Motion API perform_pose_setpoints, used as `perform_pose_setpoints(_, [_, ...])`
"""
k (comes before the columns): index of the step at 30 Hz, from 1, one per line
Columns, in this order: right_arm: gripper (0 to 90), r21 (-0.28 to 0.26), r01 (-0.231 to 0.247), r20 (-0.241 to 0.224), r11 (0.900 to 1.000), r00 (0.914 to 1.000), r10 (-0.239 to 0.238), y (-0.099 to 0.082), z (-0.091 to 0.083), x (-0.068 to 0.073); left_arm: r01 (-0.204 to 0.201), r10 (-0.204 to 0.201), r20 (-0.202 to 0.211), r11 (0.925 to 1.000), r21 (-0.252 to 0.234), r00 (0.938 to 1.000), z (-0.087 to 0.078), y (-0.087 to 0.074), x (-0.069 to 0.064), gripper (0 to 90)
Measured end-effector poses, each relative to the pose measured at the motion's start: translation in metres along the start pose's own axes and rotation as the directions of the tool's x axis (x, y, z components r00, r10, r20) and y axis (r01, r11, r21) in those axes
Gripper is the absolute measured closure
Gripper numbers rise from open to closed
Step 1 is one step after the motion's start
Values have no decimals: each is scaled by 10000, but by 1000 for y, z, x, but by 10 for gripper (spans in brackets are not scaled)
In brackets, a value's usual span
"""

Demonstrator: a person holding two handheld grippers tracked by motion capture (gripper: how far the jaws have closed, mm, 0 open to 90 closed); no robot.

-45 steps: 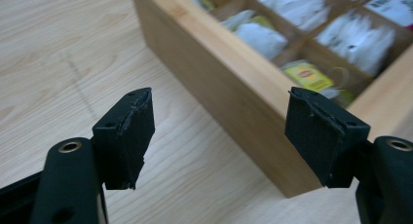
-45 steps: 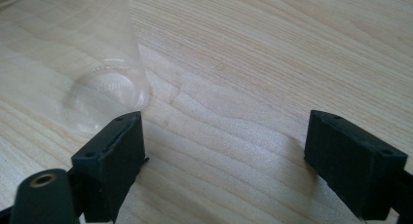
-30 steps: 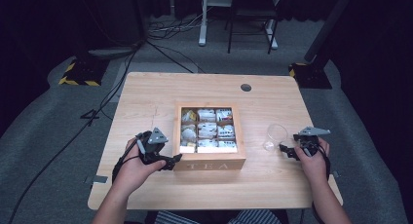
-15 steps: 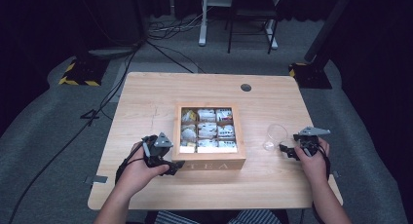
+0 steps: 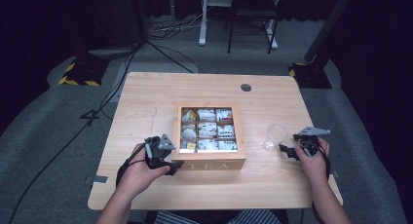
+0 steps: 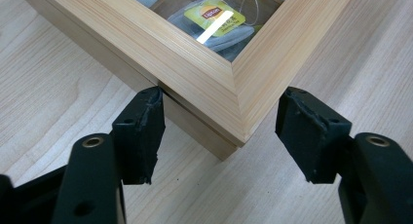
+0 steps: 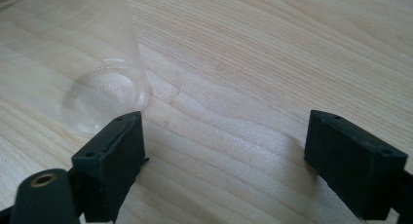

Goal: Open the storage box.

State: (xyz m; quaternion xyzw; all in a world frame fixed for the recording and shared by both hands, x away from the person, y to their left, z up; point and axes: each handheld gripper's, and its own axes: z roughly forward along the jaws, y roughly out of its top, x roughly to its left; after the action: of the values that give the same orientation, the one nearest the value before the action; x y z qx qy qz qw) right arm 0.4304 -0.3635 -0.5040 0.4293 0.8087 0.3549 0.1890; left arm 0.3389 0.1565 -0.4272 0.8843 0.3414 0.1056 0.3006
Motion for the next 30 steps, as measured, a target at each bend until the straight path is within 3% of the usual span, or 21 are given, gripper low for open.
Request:
perform_pose_setpoints(11, [151, 4, 3, -16, 10000, 10000, -3, 0, 0, 0, -33, 31, -218, 10000, -86, 9998, -8, 5, -2, 406])
perform_pose_setpoints(18, [153, 5, 32, -25, 10000, 10000, -32, 0, 0, 0, 45, -67, -355, 9980, -638, 9993, -12, 7, -1, 406])
perform_pose_setpoints(23, [154, -2, 63, -19, 10000, 10000, -63, 0, 0, 1, -23, -122, -944, 9884, -1521, 9955, -13, 10, 0, 390])
perform_pose_setpoints(27, [158, -15, 99, -22, 9999, 9999, -99, -1, -1, 2, -195, -121, -1315, 9715, -2361, 9912, -18, 12, 4, 370])
perform_pose_setpoints(30, [158, -18, 109, -19, 9999, 9999, -109, -1, -2, 3, -418, 13, -1578, 9664, -2537, 9875, -20, 16, 5, 364])
